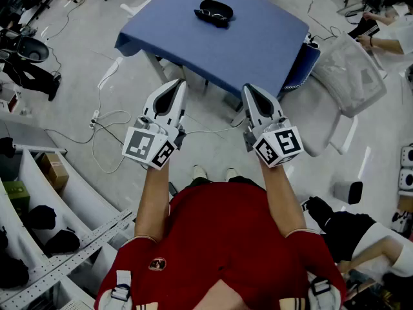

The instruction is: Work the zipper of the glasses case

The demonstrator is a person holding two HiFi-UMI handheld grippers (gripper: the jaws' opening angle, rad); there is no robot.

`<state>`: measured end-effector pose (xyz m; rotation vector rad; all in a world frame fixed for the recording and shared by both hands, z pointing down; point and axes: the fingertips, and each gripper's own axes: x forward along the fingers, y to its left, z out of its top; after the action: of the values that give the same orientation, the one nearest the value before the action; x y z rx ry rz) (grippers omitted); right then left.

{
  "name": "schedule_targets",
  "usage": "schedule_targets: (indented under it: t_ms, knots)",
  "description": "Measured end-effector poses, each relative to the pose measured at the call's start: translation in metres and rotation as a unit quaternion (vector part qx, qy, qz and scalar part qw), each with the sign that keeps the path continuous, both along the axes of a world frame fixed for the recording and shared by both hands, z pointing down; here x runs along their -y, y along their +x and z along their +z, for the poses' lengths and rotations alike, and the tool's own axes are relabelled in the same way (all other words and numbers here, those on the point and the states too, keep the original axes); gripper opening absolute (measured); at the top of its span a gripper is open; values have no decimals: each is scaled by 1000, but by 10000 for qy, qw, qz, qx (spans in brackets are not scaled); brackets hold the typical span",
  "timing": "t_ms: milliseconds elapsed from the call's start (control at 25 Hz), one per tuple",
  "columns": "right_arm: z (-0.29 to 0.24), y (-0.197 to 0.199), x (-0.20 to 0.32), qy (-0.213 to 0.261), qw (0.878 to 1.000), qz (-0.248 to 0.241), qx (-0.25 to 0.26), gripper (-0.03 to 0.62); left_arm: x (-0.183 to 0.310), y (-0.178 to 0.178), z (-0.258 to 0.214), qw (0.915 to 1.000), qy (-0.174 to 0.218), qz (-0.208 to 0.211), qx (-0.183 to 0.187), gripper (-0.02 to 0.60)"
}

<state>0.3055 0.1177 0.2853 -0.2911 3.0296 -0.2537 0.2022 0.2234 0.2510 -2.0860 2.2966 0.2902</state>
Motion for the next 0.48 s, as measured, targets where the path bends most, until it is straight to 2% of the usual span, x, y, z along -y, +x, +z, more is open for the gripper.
schedule_targets:
  t_ms: [200,480]
  knots:
    - [-2,-18,-10,-239,9994,-72,248,-2,-10,-18,4,10000,-7,56,21,5]
    - [0,-30,-23,-254,9994,143,179,-2,-32,-36,10,9999,31,125,8,5]
